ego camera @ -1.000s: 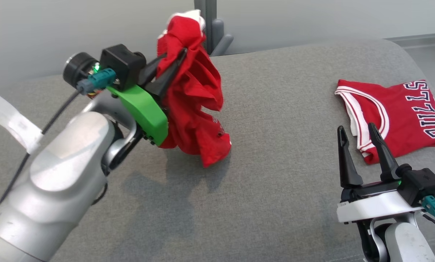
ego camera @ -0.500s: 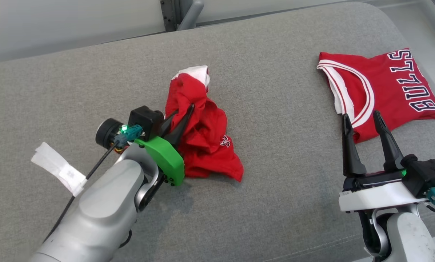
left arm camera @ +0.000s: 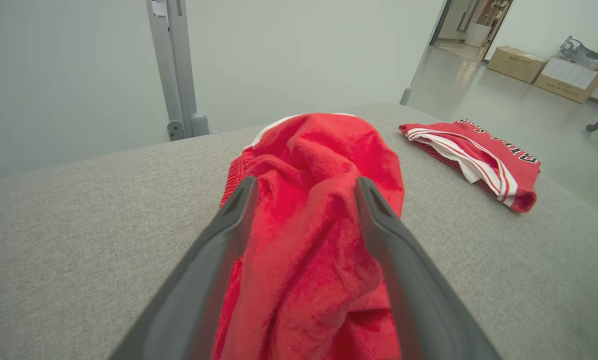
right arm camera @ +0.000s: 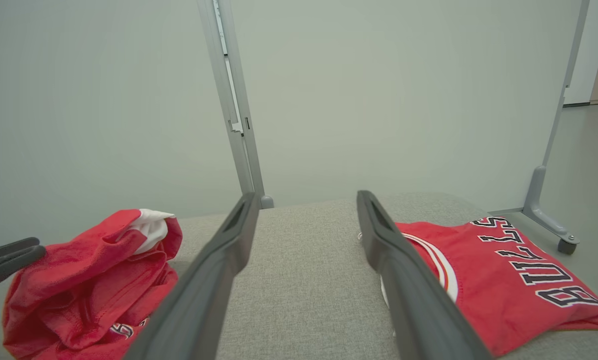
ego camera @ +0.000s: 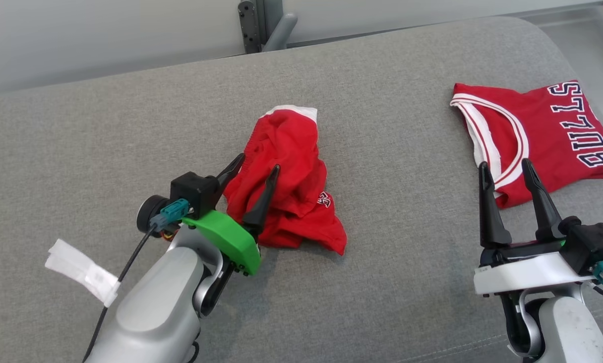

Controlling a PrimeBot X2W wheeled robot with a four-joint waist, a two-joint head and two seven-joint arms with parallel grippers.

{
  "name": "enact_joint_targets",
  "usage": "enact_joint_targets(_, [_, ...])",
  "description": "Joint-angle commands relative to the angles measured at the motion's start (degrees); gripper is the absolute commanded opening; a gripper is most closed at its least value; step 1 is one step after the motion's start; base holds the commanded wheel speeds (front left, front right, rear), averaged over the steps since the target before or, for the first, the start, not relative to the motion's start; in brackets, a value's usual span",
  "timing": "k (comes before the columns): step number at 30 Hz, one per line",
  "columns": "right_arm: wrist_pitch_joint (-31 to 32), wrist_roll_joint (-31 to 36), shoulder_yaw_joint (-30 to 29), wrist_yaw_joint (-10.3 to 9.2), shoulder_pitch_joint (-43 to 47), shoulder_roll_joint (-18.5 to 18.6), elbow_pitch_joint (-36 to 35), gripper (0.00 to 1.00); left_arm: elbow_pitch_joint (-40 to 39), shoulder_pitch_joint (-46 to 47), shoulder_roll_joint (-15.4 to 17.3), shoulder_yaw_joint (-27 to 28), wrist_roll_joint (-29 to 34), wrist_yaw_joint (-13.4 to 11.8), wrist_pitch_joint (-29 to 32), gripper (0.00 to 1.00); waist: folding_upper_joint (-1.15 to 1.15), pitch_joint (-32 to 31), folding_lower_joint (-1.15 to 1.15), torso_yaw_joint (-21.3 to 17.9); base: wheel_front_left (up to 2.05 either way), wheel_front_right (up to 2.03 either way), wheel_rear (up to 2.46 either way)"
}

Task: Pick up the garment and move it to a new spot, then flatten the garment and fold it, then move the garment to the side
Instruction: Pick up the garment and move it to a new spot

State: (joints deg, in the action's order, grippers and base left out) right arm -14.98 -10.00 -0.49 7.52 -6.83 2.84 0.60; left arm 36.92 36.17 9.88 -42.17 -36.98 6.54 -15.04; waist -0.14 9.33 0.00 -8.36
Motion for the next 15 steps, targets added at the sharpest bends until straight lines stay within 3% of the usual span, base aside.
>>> enact_joint_targets(1, [-0.23,-0.1,-0.26,-0.07,0.8,0.1,0.24,1.0,-1.04,-1.64,0.22,1.31,0.81,-0.33,-0.15,1.0,0.14,-1.6,0.0,1.5,0.0,0.0,0.0])
enact_joint_targets(15, [-0.25,-0.18,-1.04,-0.07,4.41,0.11,1.57,1.0,-17.19,-21.3,1.31,18.31,9.35,-5.14,-0.16,1.0,0.14,-7.89,0.0,6.38,0.0,0.0,0.0])
